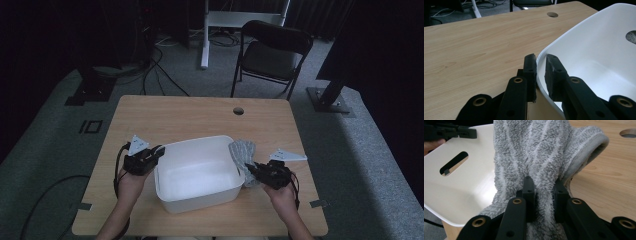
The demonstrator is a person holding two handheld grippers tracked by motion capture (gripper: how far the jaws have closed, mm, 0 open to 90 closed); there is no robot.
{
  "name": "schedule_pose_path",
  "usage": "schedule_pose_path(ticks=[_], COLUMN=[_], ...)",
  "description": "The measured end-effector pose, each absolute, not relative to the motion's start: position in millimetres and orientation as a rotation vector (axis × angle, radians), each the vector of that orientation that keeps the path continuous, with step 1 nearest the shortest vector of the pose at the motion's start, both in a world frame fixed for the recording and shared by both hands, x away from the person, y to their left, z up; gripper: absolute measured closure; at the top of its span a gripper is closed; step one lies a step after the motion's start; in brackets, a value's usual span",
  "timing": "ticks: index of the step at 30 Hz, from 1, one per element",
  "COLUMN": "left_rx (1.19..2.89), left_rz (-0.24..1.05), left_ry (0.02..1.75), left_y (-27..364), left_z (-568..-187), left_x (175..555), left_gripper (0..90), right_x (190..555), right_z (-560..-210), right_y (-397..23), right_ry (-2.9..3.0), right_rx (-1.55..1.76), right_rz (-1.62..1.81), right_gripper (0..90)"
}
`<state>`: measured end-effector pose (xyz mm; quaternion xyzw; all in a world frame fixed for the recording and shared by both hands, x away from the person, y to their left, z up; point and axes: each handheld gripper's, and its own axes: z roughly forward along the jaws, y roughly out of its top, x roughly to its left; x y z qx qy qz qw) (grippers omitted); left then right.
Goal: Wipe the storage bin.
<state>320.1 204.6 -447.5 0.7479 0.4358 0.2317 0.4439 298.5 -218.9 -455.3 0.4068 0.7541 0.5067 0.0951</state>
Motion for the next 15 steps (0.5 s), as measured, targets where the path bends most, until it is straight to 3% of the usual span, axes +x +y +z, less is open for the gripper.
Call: schedule_pose_path(ticks=[6, 15], left_rx=[1.853, 1.853], left_rz=[0.568, 0.562], left_ry=[1.075, 1.072], left_y=[205, 206], left_z=[-448, -448], left_x=[321, 322], left_gripper=[79.2, 79.2], right_x=[303, 311], right_z=[-477, -462], right_y=[-214, -220], right_ry=[2.298, 2.276], right_rx=[1.250, 1.234], right_rz=[1.402, 1.458], right_gripper=[77.7, 77.2])
